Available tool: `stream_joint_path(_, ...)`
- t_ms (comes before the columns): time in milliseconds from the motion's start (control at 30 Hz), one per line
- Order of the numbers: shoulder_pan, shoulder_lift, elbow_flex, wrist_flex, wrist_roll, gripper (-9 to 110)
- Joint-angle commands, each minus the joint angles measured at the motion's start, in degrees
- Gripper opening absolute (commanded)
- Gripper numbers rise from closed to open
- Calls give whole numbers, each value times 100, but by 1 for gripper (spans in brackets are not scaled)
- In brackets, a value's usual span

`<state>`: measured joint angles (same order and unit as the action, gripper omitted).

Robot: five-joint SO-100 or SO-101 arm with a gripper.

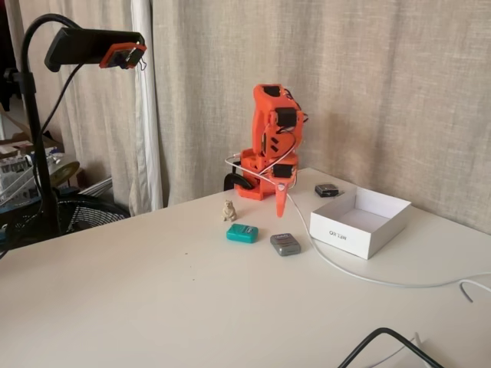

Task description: Grasp the green cube and put it in the bin.

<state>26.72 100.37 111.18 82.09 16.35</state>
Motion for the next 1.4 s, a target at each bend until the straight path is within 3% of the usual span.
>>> stream_joint_path(0,220,35,-18,26,-185,25)
stream_joint_path(367,-176,879,-290,-352,-193,26)
stream_joint_path(633,18,694,-448,756,-272,60)
stream_joint_path(1200,1600,-1081,-167,114,-264,60)
stream_joint_path(1367,1626,-1424,-281,-44,-378,60)
